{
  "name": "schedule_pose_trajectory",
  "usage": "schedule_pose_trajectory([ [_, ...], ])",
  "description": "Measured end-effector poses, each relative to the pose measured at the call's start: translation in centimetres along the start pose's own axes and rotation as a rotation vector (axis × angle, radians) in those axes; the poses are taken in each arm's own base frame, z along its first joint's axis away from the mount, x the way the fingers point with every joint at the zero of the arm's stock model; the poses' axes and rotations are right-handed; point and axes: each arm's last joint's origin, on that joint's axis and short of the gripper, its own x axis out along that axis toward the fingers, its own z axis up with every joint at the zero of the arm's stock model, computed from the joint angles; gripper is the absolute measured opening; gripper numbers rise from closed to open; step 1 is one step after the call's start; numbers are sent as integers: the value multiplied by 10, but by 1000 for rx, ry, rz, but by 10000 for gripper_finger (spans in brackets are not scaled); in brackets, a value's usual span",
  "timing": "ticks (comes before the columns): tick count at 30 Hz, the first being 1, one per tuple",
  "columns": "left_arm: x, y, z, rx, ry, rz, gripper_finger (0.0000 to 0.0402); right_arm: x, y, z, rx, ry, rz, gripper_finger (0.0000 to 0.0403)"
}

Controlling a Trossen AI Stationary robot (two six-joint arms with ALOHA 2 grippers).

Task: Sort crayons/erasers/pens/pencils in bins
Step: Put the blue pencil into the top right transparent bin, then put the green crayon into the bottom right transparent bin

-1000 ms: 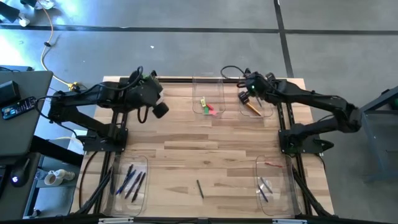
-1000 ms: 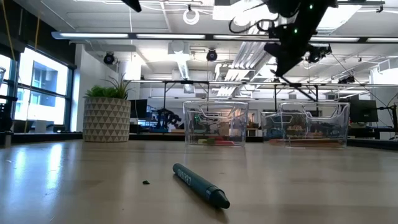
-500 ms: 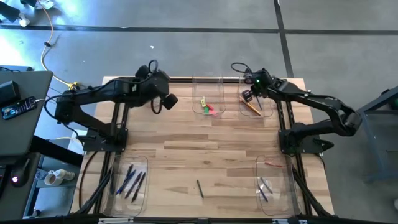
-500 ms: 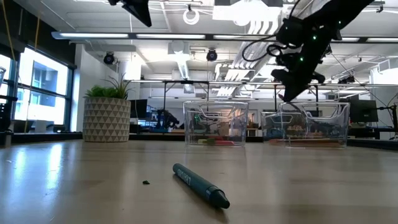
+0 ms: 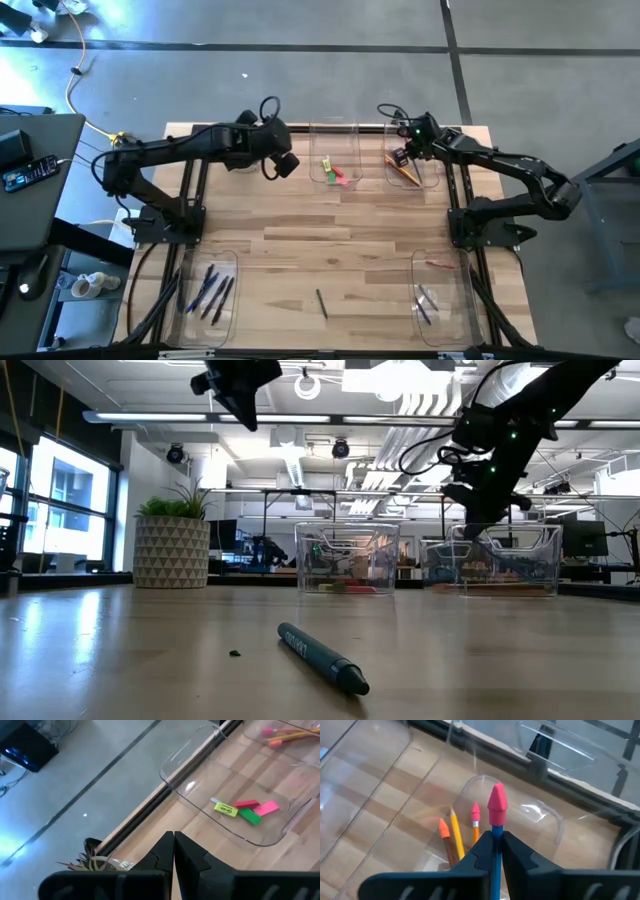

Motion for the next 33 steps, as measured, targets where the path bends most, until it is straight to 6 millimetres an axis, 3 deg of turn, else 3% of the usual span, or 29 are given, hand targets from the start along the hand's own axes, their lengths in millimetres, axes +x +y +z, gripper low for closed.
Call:
schedule_pose_trajectory([
  [12,13,-11,-1,-40,46,-24,4,0,0,-3,-7,32,9,92],
  [18,13,-12,-1,-43,64,-65,14,-4,-1,5,-29,-2,-29,107],
  [23,13,-14,-2,-46,101,-160,47,-13,1,19,-51,-46,-22,107],
  [33,5,-25,-5,21,104,-230,153,-33,1,42,-70,-76,-24,107],
])
